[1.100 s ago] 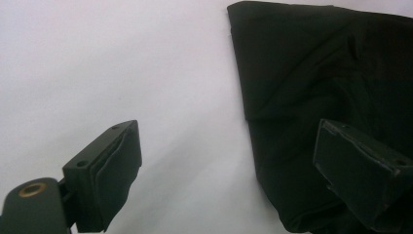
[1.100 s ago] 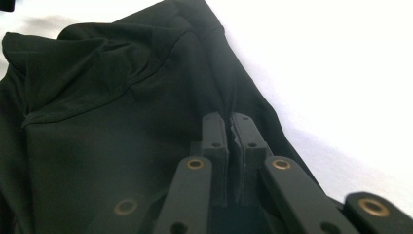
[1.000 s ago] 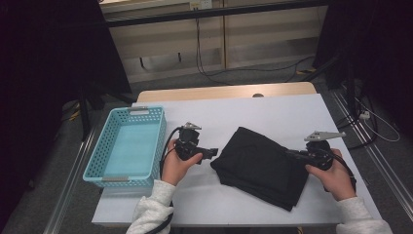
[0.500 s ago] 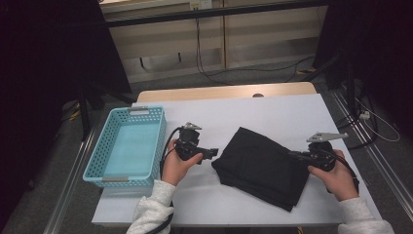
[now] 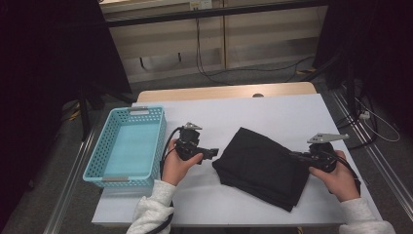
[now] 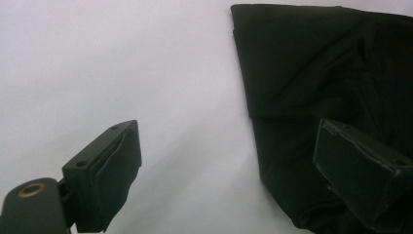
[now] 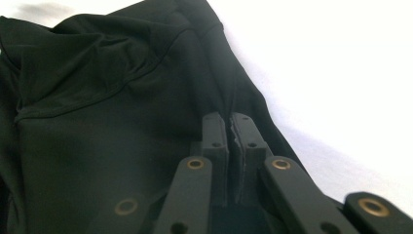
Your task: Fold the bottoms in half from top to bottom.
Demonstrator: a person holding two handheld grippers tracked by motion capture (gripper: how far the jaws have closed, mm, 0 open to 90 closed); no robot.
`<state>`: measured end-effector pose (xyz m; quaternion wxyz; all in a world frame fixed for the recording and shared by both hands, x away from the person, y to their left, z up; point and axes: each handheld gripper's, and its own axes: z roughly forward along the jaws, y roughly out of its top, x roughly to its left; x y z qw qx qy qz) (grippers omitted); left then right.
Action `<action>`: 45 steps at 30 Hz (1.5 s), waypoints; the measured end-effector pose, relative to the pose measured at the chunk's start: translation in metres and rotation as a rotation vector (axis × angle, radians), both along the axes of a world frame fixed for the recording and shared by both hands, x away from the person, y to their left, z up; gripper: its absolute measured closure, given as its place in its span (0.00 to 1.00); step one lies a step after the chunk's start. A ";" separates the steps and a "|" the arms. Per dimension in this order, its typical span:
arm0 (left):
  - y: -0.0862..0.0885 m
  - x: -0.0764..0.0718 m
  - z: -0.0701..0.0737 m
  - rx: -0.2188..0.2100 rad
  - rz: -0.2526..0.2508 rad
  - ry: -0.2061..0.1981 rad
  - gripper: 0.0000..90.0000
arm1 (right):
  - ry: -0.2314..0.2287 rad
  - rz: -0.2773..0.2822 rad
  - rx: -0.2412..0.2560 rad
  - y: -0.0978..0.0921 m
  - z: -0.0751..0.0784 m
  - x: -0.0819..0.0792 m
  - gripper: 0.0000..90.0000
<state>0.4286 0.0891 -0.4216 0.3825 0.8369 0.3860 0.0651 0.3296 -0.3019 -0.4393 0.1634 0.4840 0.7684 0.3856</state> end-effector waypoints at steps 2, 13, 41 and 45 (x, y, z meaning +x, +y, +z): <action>0.000 0.000 0.000 0.000 -0.001 0.000 0.11 | -0.002 0.002 0.000 0.000 0.001 0.000 0.95; -0.001 0.000 0.000 0.003 -0.008 0.002 0.11 | -0.007 -0.006 0.008 -0.008 0.006 -0.003 0.95; -0.004 -0.004 0.003 -0.002 -0.015 -0.003 0.11 | 0.036 -0.025 -0.027 -0.025 0.003 -0.016 0.93; -0.006 -0.006 0.002 -0.001 -0.022 0.000 0.11 | 0.020 -0.042 -0.059 -0.021 -0.001 -0.014 0.79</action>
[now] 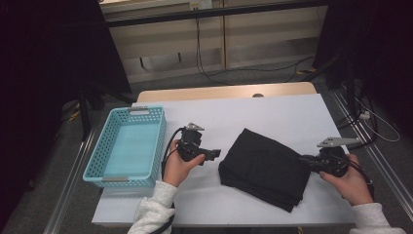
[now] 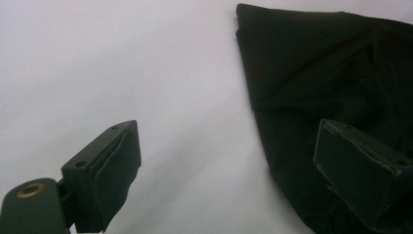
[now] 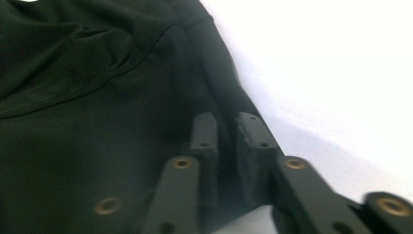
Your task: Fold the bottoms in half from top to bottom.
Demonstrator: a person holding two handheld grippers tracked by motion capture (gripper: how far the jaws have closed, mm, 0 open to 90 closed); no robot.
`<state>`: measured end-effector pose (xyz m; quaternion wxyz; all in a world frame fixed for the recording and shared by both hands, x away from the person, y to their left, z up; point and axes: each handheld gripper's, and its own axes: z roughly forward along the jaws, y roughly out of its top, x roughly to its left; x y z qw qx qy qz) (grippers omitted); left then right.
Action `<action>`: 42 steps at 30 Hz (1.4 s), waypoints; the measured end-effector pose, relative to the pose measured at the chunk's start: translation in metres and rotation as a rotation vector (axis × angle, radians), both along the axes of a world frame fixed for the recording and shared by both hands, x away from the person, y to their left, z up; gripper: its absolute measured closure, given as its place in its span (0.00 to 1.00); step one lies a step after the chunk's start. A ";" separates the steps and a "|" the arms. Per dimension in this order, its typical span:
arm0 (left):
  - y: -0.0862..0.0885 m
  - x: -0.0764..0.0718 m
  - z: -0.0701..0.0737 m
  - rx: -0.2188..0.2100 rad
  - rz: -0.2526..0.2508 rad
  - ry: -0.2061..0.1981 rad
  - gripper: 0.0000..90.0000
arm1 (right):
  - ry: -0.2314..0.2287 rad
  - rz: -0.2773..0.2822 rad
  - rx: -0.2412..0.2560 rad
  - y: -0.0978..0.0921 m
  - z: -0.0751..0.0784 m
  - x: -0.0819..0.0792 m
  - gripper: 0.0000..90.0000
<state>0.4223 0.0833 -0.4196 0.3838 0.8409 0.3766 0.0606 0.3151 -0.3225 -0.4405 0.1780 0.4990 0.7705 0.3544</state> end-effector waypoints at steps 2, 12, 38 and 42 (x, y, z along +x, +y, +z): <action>-0.001 -0.002 -0.001 -0.001 -0.001 0.004 0.11 | -0.017 -0.003 0.002 0.002 0.000 0.001 0.72; -0.013 -0.014 -0.009 -0.026 -0.036 0.032 0.13 | -0.085 -0.022 0.013 0.019 -0.002 0.006 0.47; -0.018 -0.032 -0.032 -0.014 0.039 0.239 0.84 | -0.128 -0.038 0.002 0.024 -0.004 0.001 0.35; -0.017 -0.027 -0.030 -0.025 0.044 0.271 0.91 | -0.129 -0.040 0.001 0.023 -0.005 0.002 0.35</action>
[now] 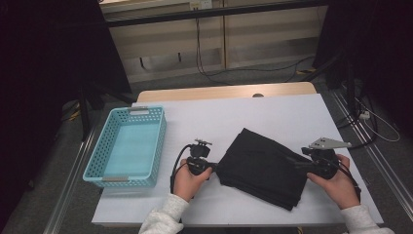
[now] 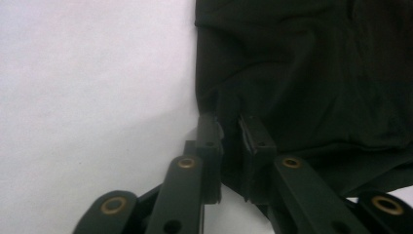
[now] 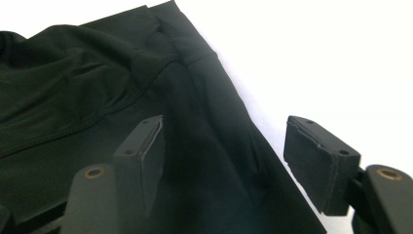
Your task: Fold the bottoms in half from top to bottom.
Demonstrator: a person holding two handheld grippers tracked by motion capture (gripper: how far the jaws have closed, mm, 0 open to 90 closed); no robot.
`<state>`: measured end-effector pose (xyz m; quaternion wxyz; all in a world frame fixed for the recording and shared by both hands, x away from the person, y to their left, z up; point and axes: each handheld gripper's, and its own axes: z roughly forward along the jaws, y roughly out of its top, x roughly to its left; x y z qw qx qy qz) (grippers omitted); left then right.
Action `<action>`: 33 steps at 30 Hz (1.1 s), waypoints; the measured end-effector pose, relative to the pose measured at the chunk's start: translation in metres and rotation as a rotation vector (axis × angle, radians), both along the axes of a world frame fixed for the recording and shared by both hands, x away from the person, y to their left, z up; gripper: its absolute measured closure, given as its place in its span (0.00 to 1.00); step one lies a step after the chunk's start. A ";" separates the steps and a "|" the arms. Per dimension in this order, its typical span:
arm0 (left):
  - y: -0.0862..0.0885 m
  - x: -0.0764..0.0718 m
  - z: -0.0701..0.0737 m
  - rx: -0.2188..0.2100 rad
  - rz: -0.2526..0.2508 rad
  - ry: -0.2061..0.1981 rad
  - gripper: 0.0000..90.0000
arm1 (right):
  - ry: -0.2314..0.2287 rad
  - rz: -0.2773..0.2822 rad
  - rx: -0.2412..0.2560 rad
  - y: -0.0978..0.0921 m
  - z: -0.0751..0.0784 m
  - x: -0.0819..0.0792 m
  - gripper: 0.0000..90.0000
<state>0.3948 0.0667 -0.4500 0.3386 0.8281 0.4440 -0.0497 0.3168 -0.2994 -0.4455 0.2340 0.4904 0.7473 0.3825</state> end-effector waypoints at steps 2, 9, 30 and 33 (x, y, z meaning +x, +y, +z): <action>0.001 0.003 0.001 0.000 0.000 0.008 0.92 | -0.003 -0.006 0.002 -0.001 0.001 0.000 0.34; 0.013 0.020 0.014 -0.026 0.032 0.012 0.92 | -0.009 -0.026 0.018 -0.006 0.002 -0.002 0.32; 0.033 0.066 0.025 0.014 0.085 0.003 0.92 | 0.003 0.014 0.025 0.014 -0.006 0.002 0.25; 0.034 0.072 0.024 0.019 0.094 0.003 0.92 | 0.012 0.030 0.030 0.020 -0.007 0.007 0.29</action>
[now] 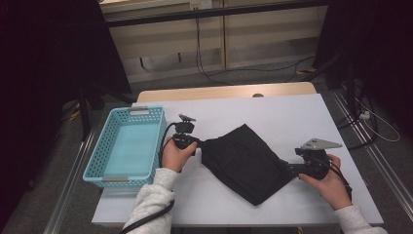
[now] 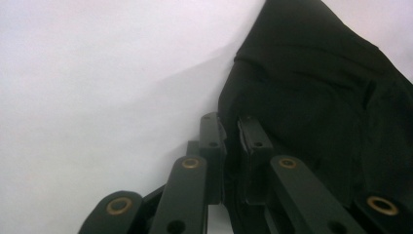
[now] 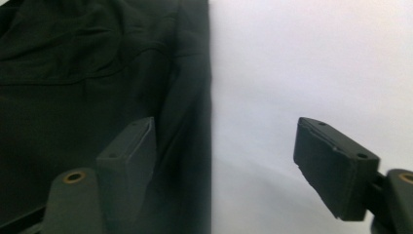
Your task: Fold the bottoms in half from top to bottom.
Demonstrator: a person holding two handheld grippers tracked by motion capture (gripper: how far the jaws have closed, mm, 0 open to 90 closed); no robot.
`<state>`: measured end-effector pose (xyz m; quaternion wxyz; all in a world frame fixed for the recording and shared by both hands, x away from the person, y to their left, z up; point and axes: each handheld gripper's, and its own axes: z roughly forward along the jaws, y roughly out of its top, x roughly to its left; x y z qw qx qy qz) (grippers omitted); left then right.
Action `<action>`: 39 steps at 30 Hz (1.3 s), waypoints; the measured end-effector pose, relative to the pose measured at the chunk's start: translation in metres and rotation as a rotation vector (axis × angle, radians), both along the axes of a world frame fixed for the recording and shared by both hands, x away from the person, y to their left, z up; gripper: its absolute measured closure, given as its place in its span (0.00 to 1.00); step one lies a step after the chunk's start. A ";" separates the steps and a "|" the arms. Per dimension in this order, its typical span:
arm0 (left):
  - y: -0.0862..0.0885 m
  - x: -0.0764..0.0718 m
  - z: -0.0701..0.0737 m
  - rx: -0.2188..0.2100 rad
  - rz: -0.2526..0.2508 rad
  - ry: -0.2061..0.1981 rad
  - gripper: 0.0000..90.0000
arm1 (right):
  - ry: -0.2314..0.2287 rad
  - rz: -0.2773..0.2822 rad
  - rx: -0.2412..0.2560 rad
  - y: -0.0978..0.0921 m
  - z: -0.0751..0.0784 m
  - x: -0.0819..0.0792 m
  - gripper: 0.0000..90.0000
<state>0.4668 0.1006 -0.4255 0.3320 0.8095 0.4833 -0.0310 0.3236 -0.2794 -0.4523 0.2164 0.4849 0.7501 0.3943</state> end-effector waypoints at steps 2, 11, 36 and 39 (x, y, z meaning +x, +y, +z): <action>0.000 0.004 0.000 0.005 0.005 -0.004 0.92 | 0.008 0.009 -0.005 0.005 -0.001 0.004 0.36; -0.001 0.011 -0.003 0.008 0.019 -0.010 0.90 | 0.096 0.050 -0.005 0.020 -0.015 0.024 0.61; 0.016 -0.022 -0.017 0.041 0.071 -0.112 0.20 | 0.167 0.203 0.062 0.037 -0.013 -0.002 0.98; 0.017 -0.024 -0.018 0.043 0.069 -0.103 0.19 | 0.172 0.231 0.052 0.039 -0.011 -0.006 0.98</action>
